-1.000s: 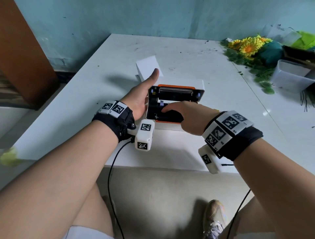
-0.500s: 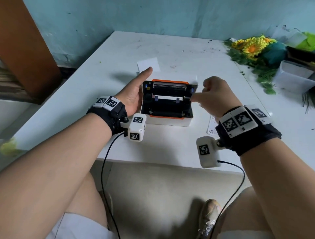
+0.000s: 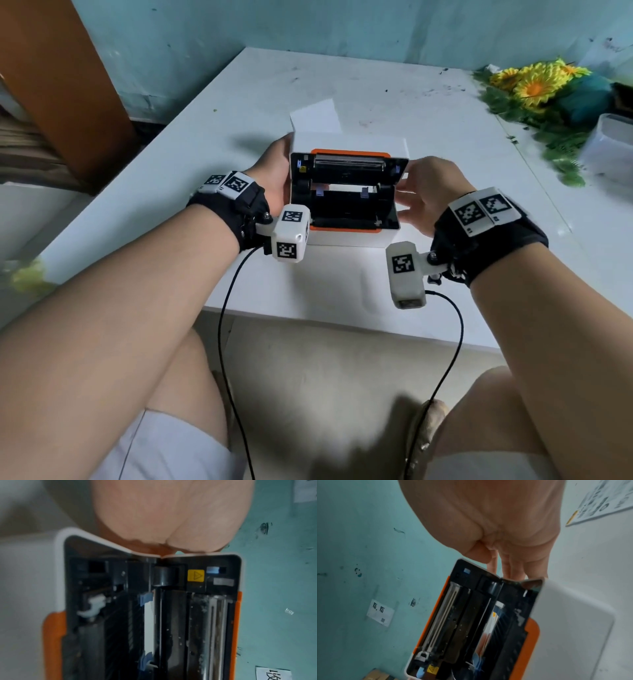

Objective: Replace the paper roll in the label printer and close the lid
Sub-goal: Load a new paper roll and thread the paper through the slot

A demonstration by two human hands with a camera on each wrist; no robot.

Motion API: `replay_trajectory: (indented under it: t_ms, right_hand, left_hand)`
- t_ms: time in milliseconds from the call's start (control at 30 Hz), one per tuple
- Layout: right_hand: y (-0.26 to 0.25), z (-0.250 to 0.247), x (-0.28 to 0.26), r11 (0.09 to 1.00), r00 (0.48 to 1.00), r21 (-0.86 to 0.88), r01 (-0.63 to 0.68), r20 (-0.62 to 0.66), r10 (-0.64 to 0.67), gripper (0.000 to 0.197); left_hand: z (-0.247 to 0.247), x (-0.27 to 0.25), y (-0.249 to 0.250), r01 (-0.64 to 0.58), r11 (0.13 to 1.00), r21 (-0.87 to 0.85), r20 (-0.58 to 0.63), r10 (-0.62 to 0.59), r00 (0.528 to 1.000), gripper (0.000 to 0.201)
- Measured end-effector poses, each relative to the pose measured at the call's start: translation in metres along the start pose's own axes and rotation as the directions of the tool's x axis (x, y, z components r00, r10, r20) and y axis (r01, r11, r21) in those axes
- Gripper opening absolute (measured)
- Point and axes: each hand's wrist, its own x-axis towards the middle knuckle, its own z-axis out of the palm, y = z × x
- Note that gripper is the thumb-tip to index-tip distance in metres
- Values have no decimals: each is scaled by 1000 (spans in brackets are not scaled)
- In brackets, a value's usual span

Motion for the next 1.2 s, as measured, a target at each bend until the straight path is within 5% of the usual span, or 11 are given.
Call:
replay_trajectory:
  t_ms: [133,233,300,500,667,1200]
  right_hand:
    - [-1,2,3,989,999,148,-27,36,22,29]
    - [4,7,12,995,992,96,-30,123,18,69]
    - [5,10,14,998,978,56,3,209,-15,75]
    - [11,10,13,993,940,113,-24,340,-16,51]
    - [12,13,11,972,951,235,9,298,-81,35]
    - [12,11,4,973,922,225,52,363,-133,34]
  left_hand:
    - [1,-1,1,-7,1000,26,-20,8,1000,45]
    - [3,-5,1,15,1000,20,-10,-15,1000,43]
    - [2,-8,1,25,999,33,-11,-24,1000,43]
    - [-1,-9,3,23,1000,21,48,-24,999,47]
    - [-4,-9,4,71,991,112,-36,-67,997,47]
    - [-13,-9,0,75,984,164,89,-90,992,42]
